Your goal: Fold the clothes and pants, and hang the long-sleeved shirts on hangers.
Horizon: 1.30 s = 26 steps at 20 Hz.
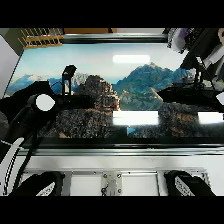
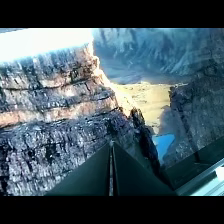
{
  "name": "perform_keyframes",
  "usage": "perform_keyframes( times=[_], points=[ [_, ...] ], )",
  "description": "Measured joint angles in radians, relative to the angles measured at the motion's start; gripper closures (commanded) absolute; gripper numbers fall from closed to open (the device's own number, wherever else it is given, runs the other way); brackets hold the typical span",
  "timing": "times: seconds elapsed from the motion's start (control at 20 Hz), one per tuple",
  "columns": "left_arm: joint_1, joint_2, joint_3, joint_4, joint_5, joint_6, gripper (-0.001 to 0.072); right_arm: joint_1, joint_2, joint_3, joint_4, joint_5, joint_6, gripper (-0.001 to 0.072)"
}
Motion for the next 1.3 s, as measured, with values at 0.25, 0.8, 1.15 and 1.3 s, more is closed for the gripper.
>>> perform_keyframes(
  times=[0.25, 0.8, 1.15, 1.3],
  points=[
    [0.000, 0.000, 0.000, 0.000, 0.000, 0.000, 0.0699, 0.000, 0.000, 0.000, 0.000, 0.000, 0.000, 0.0680],
    [0.024, 0.000, 0.008, 0.027, 0.030, 0.001, 0.0029, 0.000, 0.000, 0.000, 0.000, 0.000, 0.000, 0.0680],
    [0.457, -0.005, 0.113, 0.253, 0.021, -0.068, 0.0030, 0.000, 0.000, 0.000, 0.000, 0.000, 0.000, 0.0680],
    [0.664, -0.055, 0.124, 0.282, 0.003, -0.108, 0.0030, 0.000, 0.000, 0.000, 0.000, 0.000, 0.000, 0.0680]
  ],
)
